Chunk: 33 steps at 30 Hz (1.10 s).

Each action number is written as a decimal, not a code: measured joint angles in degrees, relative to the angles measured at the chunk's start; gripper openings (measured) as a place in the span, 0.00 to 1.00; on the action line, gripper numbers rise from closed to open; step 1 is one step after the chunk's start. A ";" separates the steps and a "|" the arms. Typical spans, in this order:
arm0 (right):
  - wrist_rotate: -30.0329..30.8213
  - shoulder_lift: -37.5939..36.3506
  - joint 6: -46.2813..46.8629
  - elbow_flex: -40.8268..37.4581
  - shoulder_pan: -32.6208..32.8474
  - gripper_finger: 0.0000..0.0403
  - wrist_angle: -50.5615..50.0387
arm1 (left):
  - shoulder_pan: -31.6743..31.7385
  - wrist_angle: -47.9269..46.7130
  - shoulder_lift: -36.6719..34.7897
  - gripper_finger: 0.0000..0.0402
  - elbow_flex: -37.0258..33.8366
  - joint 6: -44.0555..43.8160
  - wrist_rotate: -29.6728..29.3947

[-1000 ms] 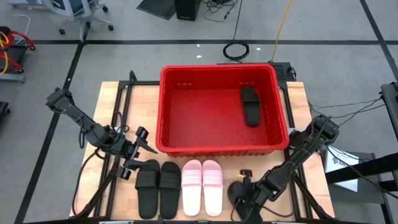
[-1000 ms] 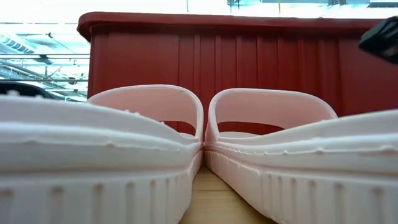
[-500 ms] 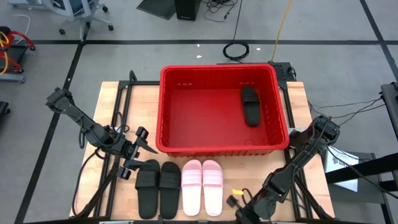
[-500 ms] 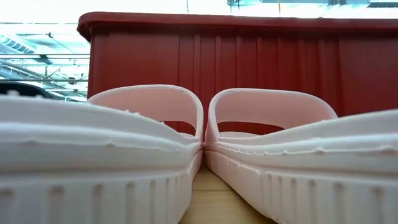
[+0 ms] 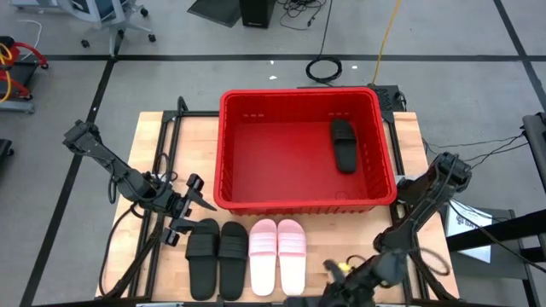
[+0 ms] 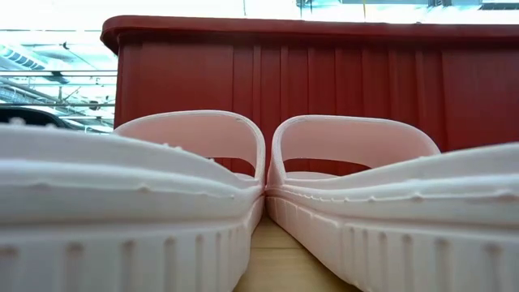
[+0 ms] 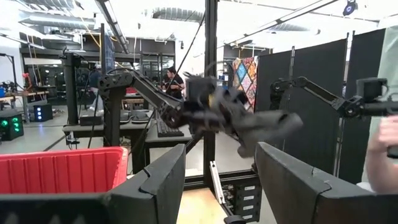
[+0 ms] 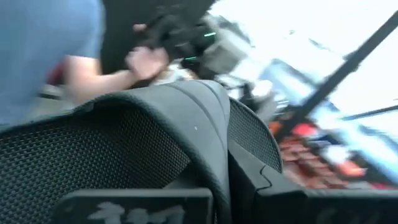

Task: Pick and place slides into bin
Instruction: Put the black slide into the red bin

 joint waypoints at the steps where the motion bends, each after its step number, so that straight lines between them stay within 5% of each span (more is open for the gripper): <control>1: 1.89 -1.26 -2.12 0.00 0.18 0.02 -0.02 | 0.02 0.00 0.00 0.50 0.00 -0.02 0.00; 17: 39.74 -19.92 -31.52 0.02 -4.50 0.02 3.82 | 0.00 -0.37 0.00 0.50 0.00 0.22 -0.43; 25: 49.67 -25.57 -37.06 0.02 -11.36 0.02 4.23 | 0.00 -0.76 0.00 0.50 0.00 0.22 -1.87; 33: 56.76 -29.93 -39.21 -0.65 -17.79 0.02 1.04 | 0.13 -4.02 0.00 0.50 0.02 0.98 -13.71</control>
